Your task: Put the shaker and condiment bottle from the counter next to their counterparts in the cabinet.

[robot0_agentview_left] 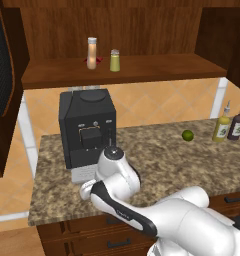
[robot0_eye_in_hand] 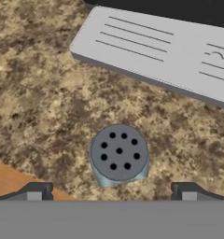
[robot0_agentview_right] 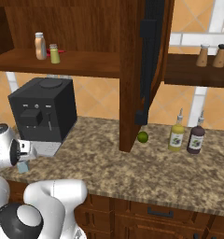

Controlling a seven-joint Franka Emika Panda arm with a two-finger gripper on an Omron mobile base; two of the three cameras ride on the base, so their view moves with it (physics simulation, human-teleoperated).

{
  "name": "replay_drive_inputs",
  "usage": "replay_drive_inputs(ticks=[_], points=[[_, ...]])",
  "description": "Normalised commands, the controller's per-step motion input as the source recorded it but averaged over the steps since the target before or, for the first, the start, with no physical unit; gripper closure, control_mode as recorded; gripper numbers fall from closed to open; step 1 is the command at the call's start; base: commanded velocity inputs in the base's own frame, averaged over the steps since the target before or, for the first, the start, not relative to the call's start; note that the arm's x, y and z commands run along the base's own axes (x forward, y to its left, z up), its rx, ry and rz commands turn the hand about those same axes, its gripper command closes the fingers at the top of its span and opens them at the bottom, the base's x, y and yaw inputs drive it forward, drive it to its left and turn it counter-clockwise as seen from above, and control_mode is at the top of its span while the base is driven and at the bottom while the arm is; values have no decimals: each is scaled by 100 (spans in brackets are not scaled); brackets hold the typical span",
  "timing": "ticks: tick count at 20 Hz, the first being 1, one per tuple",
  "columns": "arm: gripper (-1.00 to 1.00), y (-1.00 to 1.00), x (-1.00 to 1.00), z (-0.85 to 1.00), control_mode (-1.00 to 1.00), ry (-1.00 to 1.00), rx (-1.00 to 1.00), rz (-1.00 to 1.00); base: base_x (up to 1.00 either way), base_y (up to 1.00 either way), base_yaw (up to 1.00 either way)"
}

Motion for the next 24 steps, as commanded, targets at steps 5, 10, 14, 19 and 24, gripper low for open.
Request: replay_drive_inputs(ticks=[5, 10, 14, 19, 24], points=[[-100, 0, 2, -17, -100, 0, 0, 3, 0, 0, 0], [-100, 0, 17, -12, -100, 0, 0, 2, 0, 0, 0], [-100, 0, 21, -8, -100, 0, 0, 2, 0, 0, 0], [-100, 4, 14, -17, -100, 0, -1, 1, 0, 0, 0], [100, 25, 1, -38, -100, 0, -6, 0, 0, 0, 0]])
